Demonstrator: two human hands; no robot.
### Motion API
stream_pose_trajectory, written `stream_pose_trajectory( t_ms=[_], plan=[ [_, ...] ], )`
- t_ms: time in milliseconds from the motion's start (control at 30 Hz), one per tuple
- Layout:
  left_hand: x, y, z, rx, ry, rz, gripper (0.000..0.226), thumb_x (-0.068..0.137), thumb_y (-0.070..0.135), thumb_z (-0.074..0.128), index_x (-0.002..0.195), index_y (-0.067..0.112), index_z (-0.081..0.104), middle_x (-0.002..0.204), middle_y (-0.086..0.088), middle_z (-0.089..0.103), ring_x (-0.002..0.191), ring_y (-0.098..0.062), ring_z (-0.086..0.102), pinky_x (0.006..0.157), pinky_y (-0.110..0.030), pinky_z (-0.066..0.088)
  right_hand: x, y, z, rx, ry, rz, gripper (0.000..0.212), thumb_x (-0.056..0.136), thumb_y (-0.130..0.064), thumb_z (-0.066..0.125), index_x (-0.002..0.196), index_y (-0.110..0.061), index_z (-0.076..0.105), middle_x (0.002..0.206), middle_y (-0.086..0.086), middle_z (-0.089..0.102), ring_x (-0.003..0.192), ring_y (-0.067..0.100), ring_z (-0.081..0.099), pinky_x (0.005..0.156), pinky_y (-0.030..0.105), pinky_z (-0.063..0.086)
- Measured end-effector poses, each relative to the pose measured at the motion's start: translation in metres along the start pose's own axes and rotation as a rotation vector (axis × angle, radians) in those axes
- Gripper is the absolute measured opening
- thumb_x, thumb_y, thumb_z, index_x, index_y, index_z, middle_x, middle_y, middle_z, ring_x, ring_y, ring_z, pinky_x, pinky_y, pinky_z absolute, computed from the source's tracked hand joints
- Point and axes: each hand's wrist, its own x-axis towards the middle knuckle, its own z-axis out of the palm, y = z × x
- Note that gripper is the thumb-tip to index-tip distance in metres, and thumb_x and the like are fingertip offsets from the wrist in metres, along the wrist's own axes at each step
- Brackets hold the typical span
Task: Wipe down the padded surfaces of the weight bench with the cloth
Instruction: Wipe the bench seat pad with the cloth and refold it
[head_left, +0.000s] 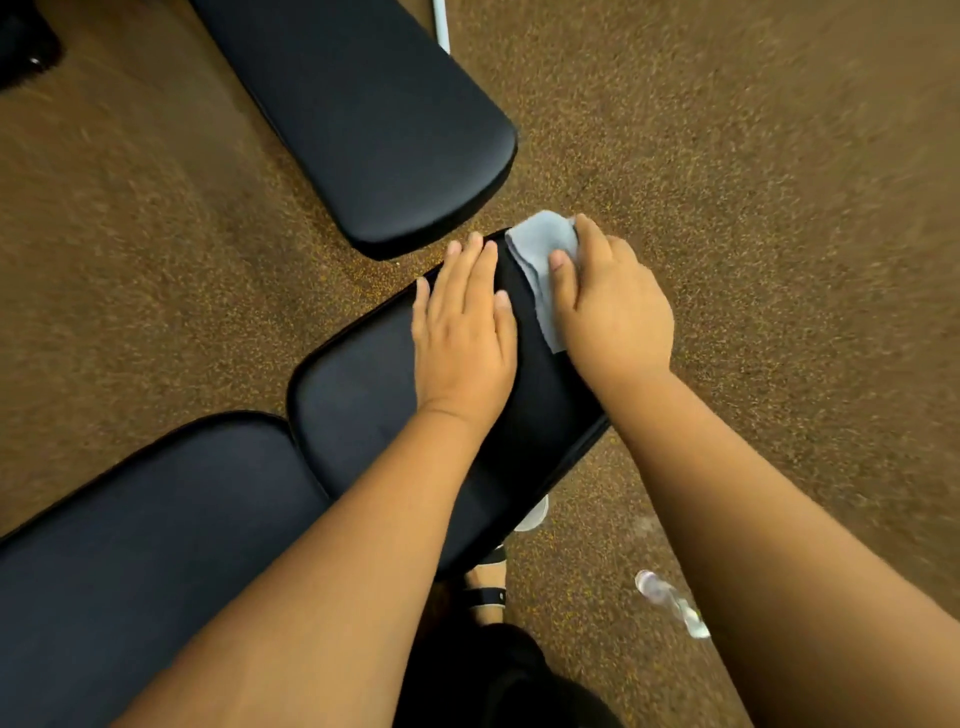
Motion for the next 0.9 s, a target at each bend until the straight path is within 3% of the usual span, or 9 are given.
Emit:
stream_pose_trajectory(
  t_ms=[67,200,300,400,500,567,700,800,900],
  plan=[
    [0.010,0.006,0.010,0.014,0.015,-0.015,0.050,0.098,0.025,0.032,0.145,0.012,0.042,0.154,-0.003,0.038,0.146,-0.018,0.027,0.119,-0.044,0.014,-0.024,0.010,0.001,0.078,0.065,0.032,0.051,0.101,-0.041,0.037,0.147,-0.017,0.037,0.135,0.008,0.052,0.115,0.031,0.054,0.089,0.038,0.043],
    [0.011,0.005,0.019,0.087,0.054,-0.023,0.050,0.097,0.026,0.036,0.146,0.014,0.041,0.154,-0.001,0.039,0.146,-0.017,0.028,0.119,-0.040,0.013,-0.076,0.022,0.007,0.367,0.109,0.227,0.054,0.102,-0.034,0.041,0.150,-0.013,0.029,0.143,0.009,0.043,0.132,0.017,0.037,0.102,0.017,0.027],
    [0.011,0.004,0.018,0.097,0.055,-0.024,0.050,0.097,0.025,0.037,0.146,0.015,0.041,0.154,0.000,0.039,0.145,-0.016,0.028,0.119,-0.040,0.014,-0.066,0.018,0.007,0.351,0.093,0.254,0.052,0.101,-0.033,0.042,0.148,-0.012,0.032,0.140,0.010,0.045,0.130,0.020,0.040,0.104,0.027,0.033],
    [0.014,0.005,0.017,0.095,0.049,-0.037,0.051,0.096,0.023,0.039,0.146,0.016,0.040,0.154,0.002,0.038,0.146,-0.015,0.027,0.120,-0.040,0.013,-0.025,0.012,0.001,0.187,0.029,0.225,0.046,0.101,-0.041,0.038,0.142,-0.020,0.043,0.131,0.008,0.053,0.117,0.028,0.051,0.089,0.037,0.041],
    [0.013,0.005,0.017,0.095,0.053,-0.032,0.051,0.096,0.023,0.039,0.146,0.016,0.040,0.154,0.002,0.038,0.146,-0.015,0.026,0.120,-0.039,0.012,0.020,0.006,-0.006,0.098,-0.131,0.081,0.038,0.102,-0.044,0.033,0.123,-0.020,0.054,0.112,0.007,0.058,0.100,0.032,0.057,0.069,0.035,0.035],
    [0.012,0.005,0.017,0.100,0.057,-0.030,0.051,0.097,0.023,0.037,0.147,0.017,0.039,0.154,0.002,0.037,0.146,-0.015,0.026,0.120,-0.038,0.011,0.040,0.003,-0.008,0.126,-0.215,0.003,0.034,0.102,-0.045,0.033,0.109,-0.019,0.054,0.105,0.006,0.058,0.096,0.031,0.058,0.067,0.033,0.032],
    [0.012,0.005,0.018,0.109,0.055,-0.036,0.051,0.097,0.024,0.036,0.147,0.016,0.039,0.154,0.001,0.038,0.146,-0.016,0.027,0.120,-0.041,0.014,0.020,0.015,-0.007,0.226,-0.165,0.016,0.040,0.100,-0.046,0.039,0.135,-0.030,0.050,0.125,-0.001,0.059,0.112,0.022,0.056,0.084,0.032,0.041],
    [0.013,0.006,0.019,0.112,0.063,-0.033,0.051,0.096,0.023,0.037,0.146,0.015,0.041,0.153,0.000,0.040,0.145,-0.017,0.028,0.120,-0.041,0.015,-0.043,0.023,0.000,0.399,0.072,0.179,0.045,0.101,-0.035,0.043,0.143,-0.020,0.042,0.139,-0.002,0.050,0.127,0.012,0.046,0.103,0.028,0.037],
    [0.012,0.006,0.020,0.114,0.057,-0.025,0.051,0.097,0.023,0.037,0.147,0.015,0.039,0.154,0.000,0.038,0.146,-0.016,0.026,0.121,-0.042,0.015,-0.106,0.015,0.017,0.645,0.112,0.385,0.058,0.101,-0.032,0.043,0.151,-0.012,0.021,0.149,-0.002,0.030,0.139,0.004,0.028,0.113,0.020,0.025]
  ],
)
